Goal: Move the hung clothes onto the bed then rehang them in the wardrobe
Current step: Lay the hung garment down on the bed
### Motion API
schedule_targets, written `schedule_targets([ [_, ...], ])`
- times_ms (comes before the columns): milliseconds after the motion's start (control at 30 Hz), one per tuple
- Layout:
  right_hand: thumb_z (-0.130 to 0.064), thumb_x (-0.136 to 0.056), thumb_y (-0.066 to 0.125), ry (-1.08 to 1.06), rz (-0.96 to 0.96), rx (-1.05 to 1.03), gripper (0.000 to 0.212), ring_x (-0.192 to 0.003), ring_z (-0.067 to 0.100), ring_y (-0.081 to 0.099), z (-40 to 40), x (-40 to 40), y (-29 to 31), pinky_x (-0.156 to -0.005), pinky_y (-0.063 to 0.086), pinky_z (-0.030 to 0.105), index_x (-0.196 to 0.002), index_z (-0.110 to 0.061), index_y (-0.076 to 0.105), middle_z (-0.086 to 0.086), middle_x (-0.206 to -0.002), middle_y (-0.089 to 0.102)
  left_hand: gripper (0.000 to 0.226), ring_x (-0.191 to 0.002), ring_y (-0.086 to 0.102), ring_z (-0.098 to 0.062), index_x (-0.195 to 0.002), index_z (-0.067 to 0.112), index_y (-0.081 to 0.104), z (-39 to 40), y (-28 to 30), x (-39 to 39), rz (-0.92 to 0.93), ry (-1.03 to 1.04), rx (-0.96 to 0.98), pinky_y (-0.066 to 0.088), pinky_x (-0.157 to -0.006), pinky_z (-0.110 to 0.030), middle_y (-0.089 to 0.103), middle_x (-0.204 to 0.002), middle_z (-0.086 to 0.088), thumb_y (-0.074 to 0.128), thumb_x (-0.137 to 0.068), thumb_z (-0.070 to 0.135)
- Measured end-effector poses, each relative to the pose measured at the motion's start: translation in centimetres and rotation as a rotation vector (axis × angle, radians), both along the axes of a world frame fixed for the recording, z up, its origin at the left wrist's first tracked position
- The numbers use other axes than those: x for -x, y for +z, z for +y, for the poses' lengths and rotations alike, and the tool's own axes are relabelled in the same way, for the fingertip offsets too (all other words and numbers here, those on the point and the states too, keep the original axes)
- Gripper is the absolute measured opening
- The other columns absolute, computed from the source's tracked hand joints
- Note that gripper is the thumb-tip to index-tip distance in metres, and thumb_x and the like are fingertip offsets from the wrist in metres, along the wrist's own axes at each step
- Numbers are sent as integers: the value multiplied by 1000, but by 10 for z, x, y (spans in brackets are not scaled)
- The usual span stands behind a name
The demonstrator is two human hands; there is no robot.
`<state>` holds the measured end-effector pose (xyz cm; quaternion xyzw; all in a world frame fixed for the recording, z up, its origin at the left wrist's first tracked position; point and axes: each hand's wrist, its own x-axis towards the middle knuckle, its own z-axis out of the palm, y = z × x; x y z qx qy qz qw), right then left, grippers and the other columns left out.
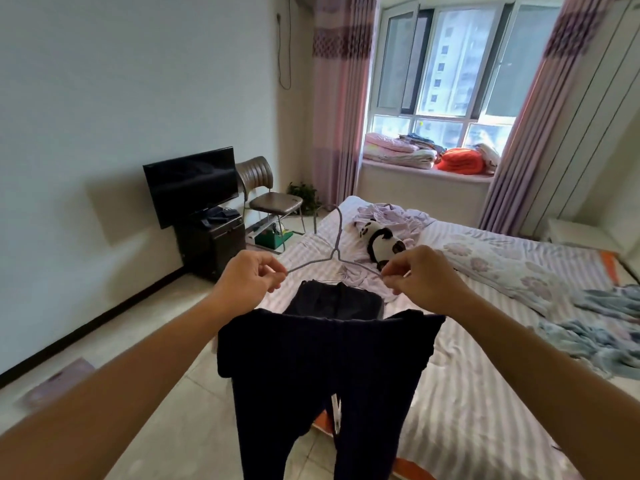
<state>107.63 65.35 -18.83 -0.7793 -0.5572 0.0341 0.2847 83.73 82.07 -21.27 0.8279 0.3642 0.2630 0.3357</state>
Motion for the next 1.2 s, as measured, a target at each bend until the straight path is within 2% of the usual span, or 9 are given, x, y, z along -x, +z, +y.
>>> schedule_targets([
  [67,-12,-82,76,-17,24,29,14,-62,-4,65,24,-14,-9,-73,50,19,-77,-25,76,-15,-69,70,7,-71,71,-15,-85,17,71,30,-10,-16,15,-30,18,58,-74,-31,73,-70,-1,71,-88,11],
  [167,-11,-82,76,-49,51,71,22,-61,-5,65,59,-35,-28,-72,53,20,-72,-31,72,-14,-68,71,6,-71,71,-19,-84,18,71,75,-28,-42,67,-79,27,58,-75,-34,73,-70,-2,72,-87,12],
  [267,-14,-82,76,-94,83,109,22,-64,-4,64,90,-56,-48,-72,51,19,-71,-32,70,-16,-66,69,4,-71,70,-19,-85,17,71,113,-46,-69,116,-103,30,57,-76,-35,72,-72,-1,73,-87,13],
  [367,-14,-83,75,-110,112,147,14,-64,-6,63,116,-75,-69,-70,46,14,-78,-27,74,-16,-65,67,11,-71,69,-16,-81,21,70,145,-65,-96,163,-117,57,53,-72,-29,71,-73,-1,72,-88,14],
  [500,-16,-85,74,-122,163,194,11,-65,-2,65,151,-110,-95,-71,49,15,-82,-27,76,-12,-65,69,18,-73,68,-14,-76,26,67,187,-86,-137,210,-126,76,50,-72,-25,70,-74,1,71,-88,14],
  [733,-19,-85,73,-98,197,211,15,-64,-5,63,237,-206,-138,-68,46,14,-77,-31,74,-14,-61,67,13,-72,67,-12,-79,23,70,268,-127,-229,236,-83,96,51,-72,-24,70,-72,3,71,-88,14],
  [1000,-17,-87,71,-122,237,258,9,-73,0,60,340,-329,-179,-75,48,20,-89,-23,77,-19,-71,63,17,-75,67,-13,-76,26,68,362,-166,-350,295,-36,161,55,-81,-34,69,-74,2,71,-88,13],
  [1100,-18,-88,70,-159,235,261,9,-78,4,61,379,-372,-204,-74,44,19,-92,-21,77,-14,-79,66,19,-74,64,-10,-76,28,66,396,-184,-396,316,-15,159,52,-77,-31,67,-72,6,69,-89,15],
  [1200,-18,-89,68,-197,236,270,10,-88,13,63,418,-407,-235,-78,46,26,-94,-20,77,-6,-92,71,19,-70,61,-8,-77,28,65,429,-210,-438,336,26,166,45,-69,-28,64,-71,9,67,-91,14],
])
